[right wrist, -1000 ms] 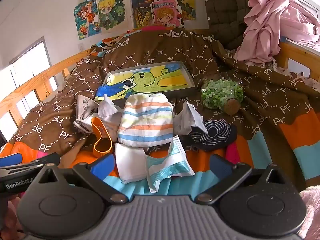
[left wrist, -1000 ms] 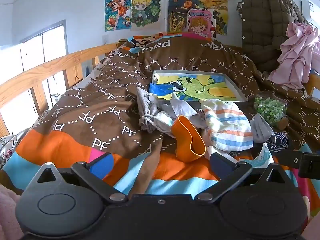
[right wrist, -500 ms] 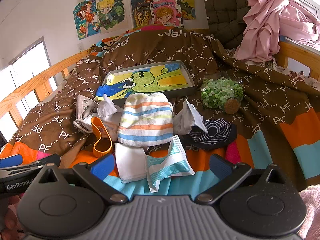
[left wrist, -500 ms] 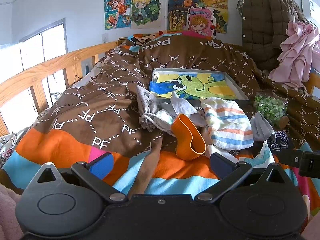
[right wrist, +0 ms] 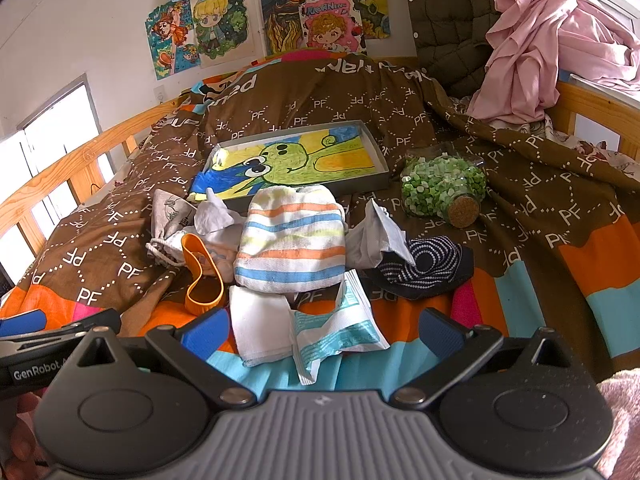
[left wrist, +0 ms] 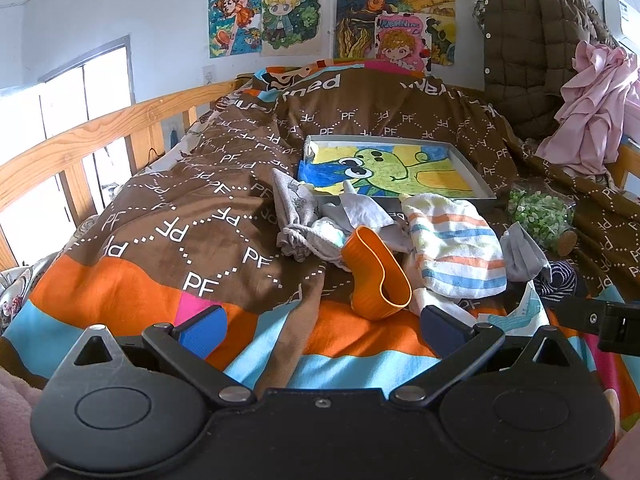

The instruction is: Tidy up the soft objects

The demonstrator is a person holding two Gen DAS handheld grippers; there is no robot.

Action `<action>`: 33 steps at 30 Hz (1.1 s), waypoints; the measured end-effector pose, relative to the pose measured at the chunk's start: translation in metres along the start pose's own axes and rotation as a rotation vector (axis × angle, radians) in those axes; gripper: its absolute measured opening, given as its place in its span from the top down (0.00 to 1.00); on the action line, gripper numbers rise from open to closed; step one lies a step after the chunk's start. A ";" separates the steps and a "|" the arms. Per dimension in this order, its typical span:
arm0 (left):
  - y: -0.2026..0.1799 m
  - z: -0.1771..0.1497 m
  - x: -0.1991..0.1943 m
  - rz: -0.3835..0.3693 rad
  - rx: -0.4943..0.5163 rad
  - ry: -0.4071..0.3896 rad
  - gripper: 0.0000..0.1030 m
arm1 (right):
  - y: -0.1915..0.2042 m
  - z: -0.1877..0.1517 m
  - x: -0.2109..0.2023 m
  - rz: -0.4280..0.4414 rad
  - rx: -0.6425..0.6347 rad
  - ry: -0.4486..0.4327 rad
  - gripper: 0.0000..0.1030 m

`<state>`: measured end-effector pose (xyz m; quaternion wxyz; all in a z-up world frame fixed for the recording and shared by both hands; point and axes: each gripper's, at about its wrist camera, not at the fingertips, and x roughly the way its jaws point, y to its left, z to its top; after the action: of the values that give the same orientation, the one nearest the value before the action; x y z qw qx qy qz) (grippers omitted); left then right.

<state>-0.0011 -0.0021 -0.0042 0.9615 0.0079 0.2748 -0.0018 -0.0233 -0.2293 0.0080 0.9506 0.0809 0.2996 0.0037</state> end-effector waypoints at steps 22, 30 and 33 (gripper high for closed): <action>0.002 0.002 0.001 -0.001 0.001 0.004 0.01 | 0.000 0.000 0.000 0.001 0.002 0.002 0.00; 0.002 0.002 0.001 -0.001 0.002 0.005 0.01 | 0.000 0.000 0.000 0.001 0.002 0.002 0.00; 0.001 0.002 0.001 -0.001 0.001 0.005 0.01 | 0.000 0.000 0.000 0.001 0.003 0.003 0.00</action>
<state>0.0009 -0.0007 -0.0026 0.9608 0.0084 0.2770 -0.0024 -0.0231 -0.2293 0.0078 0.9501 0.0824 0.3008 0.0040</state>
